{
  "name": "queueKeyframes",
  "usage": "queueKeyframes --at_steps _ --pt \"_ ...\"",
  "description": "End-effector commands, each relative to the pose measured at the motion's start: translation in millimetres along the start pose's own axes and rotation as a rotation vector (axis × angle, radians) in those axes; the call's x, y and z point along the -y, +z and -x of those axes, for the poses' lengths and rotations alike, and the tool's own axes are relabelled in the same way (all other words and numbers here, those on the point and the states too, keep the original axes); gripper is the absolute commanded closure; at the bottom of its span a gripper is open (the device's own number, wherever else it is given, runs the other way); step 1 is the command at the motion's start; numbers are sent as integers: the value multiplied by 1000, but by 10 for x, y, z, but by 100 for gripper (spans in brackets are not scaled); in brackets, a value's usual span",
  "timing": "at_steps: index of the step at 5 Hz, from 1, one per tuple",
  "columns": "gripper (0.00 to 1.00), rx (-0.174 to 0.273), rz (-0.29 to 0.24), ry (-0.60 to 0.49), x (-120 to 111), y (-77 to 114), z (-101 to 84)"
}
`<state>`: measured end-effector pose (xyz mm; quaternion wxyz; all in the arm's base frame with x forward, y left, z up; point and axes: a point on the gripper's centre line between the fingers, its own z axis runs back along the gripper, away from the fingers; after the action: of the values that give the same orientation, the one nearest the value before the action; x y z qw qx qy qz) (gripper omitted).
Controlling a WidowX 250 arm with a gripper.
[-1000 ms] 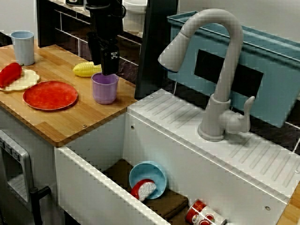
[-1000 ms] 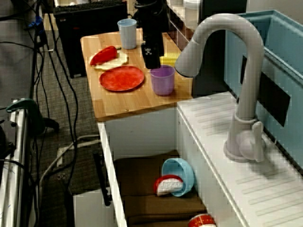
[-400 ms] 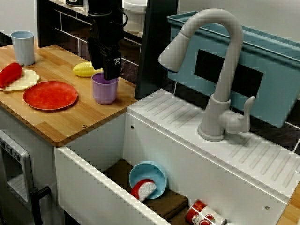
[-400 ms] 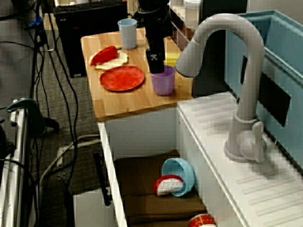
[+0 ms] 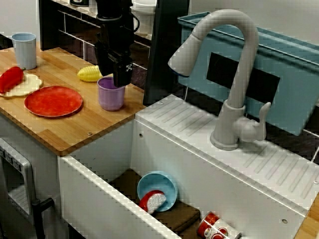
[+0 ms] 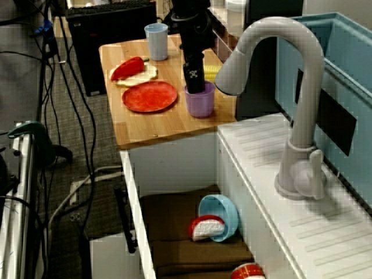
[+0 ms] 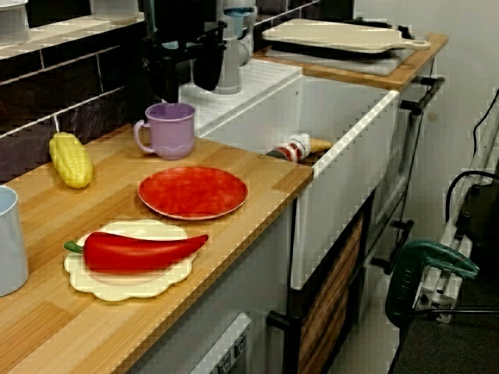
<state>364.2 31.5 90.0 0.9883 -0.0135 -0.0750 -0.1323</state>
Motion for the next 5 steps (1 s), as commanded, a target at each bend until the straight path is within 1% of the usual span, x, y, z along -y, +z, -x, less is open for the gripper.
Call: queueKeyframes --at_steps 1,3,4,5 --pt "0 13 -24 15 82 -6 29" --pt "0 5 -31 41 115 -117 41" --pt "0 4 -47 77 100 -119 36" --pt "100 10 -36 87 63 -116 63"
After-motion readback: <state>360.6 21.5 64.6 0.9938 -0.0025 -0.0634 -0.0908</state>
